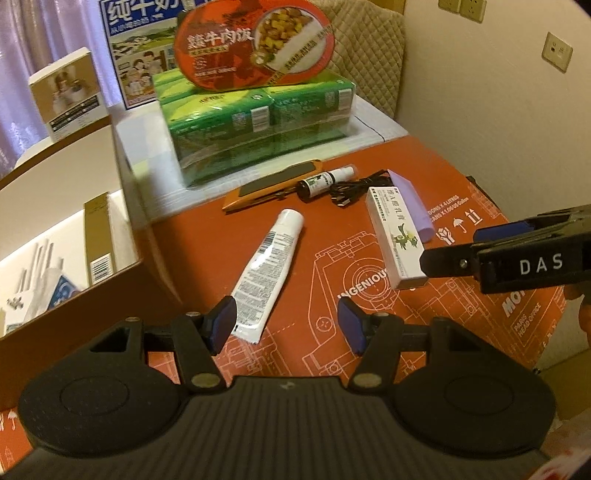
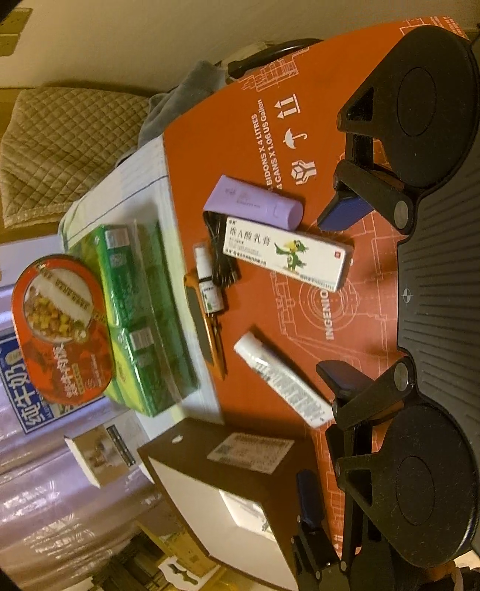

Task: Organize rigid objects
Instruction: 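Withdraw both open tools from the brown box toward the table items, then grasp the white-green ointment box with the right tool while the left tool grasps the white tube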

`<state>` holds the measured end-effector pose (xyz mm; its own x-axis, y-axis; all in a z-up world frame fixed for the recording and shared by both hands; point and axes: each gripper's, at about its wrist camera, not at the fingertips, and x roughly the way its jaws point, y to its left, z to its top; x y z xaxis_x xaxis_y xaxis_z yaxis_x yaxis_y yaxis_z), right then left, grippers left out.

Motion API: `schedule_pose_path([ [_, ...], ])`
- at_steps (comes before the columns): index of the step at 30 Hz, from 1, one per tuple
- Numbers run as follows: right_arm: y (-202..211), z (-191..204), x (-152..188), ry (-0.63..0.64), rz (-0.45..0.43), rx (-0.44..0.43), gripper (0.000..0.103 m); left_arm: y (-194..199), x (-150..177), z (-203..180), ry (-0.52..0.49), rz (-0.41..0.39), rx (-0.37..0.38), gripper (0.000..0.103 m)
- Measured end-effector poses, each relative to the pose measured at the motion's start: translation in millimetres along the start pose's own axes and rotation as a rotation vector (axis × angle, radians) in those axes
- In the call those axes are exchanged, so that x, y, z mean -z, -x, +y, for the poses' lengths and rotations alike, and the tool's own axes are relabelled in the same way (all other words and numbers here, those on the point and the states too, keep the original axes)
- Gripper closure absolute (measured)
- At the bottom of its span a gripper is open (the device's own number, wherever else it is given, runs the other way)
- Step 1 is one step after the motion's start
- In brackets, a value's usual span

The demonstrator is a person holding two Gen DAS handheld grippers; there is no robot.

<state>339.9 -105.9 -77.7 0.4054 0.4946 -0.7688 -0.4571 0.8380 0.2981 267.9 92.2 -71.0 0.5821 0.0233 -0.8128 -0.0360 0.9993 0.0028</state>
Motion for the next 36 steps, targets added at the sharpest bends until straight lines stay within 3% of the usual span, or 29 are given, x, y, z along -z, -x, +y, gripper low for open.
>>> schedule_pose_path([
  [8, -26.4, -10.8, -1.3, -0.008, 0.032, 0.026, 0.029, -29.8, -11.0, -6.0, -0.056, 0.033, 0.006, 0.047],
  [13, -44.9, -11.8, -2.9, 0.001, 0.059, 0.038, 0.035, -51.0, -18.0, -5.3, -0.086, 0.061, -0.002, 0.047],
  [25, -79.7, -14.6, -6.6, -0.004, 0.092, 0.077, 0.039, -96.7, -31.8, -3.3, -0.142, 0.112, -0.057, 0.048],
  [33, -88.6, -18.7, -4.8, 0.033, 0.094, 0.109, 0.061, -118.5, -33.9, -1.3, -0.14, 0.126, -0.071, 0.049],
  [36, -86.9, -21.0, -4.3, 0.042, 0.092, 0.107, 0.064, -119.8, -34.3, -0.1, -0.125, 0.114, -0.057, 0.051],
])
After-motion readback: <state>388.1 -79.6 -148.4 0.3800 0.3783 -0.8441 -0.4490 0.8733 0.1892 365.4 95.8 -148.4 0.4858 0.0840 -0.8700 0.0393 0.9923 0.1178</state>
